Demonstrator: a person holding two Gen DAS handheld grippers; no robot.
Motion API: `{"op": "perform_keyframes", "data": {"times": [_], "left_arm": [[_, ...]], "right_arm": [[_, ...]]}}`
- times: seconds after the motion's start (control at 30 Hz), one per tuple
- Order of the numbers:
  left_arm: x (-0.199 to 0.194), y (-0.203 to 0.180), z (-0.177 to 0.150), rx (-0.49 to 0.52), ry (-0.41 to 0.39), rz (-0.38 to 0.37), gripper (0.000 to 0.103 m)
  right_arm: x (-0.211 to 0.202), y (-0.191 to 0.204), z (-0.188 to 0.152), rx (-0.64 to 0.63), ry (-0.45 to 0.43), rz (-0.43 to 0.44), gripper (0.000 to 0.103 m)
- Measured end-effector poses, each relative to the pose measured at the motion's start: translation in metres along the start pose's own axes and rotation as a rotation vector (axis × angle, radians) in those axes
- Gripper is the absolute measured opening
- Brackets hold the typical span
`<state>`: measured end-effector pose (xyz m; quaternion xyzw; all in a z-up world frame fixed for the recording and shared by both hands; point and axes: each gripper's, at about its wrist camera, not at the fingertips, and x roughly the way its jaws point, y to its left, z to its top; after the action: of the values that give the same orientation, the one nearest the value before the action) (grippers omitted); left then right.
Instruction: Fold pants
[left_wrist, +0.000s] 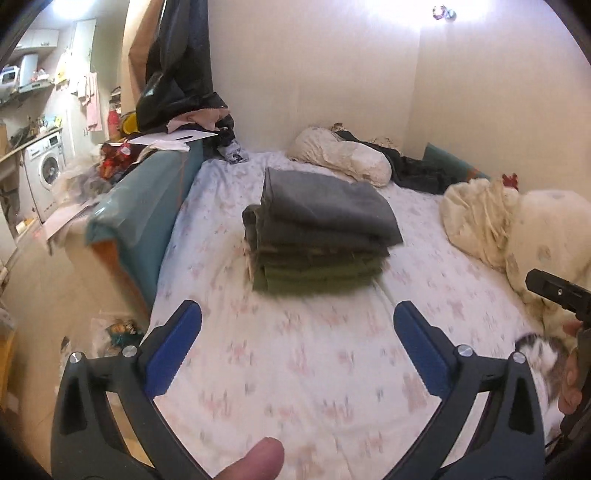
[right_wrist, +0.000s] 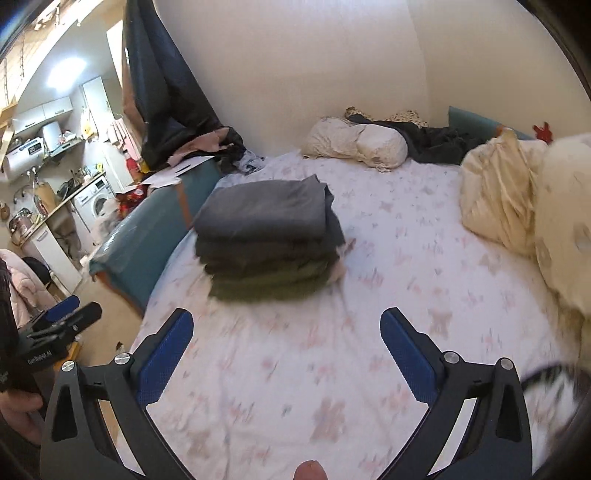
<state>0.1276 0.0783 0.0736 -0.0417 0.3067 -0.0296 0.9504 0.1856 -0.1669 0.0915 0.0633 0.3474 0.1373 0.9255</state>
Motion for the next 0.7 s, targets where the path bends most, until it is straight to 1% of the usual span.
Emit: {"op": "perform_keyframes", "data": {"times": [0.1, 0.13, 0.2, 0.23, 0.27, 0.33, 0.37, 0.43, 0.5, 0.57, 0.63, 0.7], "left_arm": [[-0.033, -0.004, -0.024, -0.016, -0.002, 0.004, 0.102], [-0.042, -0.005, -0.032, -0.033, 0.004, 0.002, 0.102], [-0.065, -0.004, -0.053, -0.073, 0.002, -0.05, 0.102], [-0.07, -0.004, -0.059, -0.076, 0.0, -0.064, 0.102], [-0.077, -0.006, -0.064, -0.064, 0.0, -0.06, 0.102], [-0.086, -0.01, -0.074, -0.035, -0.017, 0.034, 0.102], [-0.09, -0.011, -0.079, -0.029, -0.025, 0.054, 0.102], [-0.093, -0.014, -0.089, 0.0, -0.038, 0.064, 0.102], [-0.091, -0.018, -0.099, 0.04, -0.039, 0.045, 0.102], [-0.087, -0.022, -0.108, 0.064, -0.038, 0.079, 0.102], [-0.078, -0.022, -0.113, 0.06, -0.028, 0.095, 0.102], [-0.074, -0.021, -0.118, 0.042, -0.045, 0.118, 0.102]], "right_arm": [[-0.028, 0.011, -0.032, 0.014, 0.0, 0.009, 0.103], [-0.039, 0.018, -0.044, 0.018, -0.004, 0.031, 0.103], [-0.051, 0.022, -0.06, 0.049, 0.006, 0.088, 0.103], [-0.058, 0.024, -0.069, 0.059, 0.004, 0.105, 0.103], [-0.065, 0.028, -0.078, 0.054, -0.002, 0.099, 0.103], [-0.076, 0.035, -0.097, 0.016, -0.021, 0.047, 0.103], [-0.08, 0.037, -0.105, 0.007, -0.033, 0.02, 0.103], [-0.087, 0.039, -0.12, 0.0, -0.072, -0.022, 0.103], [-0.087, 0.038, -0.131, 0.009, -0.089, -0.058, 0.103], [-0.083, 0.036, -0.141, 0.019, -0.104, -0.091, 0.103], [-0.08, 0.034, -0.148, 0.036, -0.103, -0.105, 0.103], [-0.075, 0.035, -0.157, 0.024, -0.104, -0.115, 0.103]]}}
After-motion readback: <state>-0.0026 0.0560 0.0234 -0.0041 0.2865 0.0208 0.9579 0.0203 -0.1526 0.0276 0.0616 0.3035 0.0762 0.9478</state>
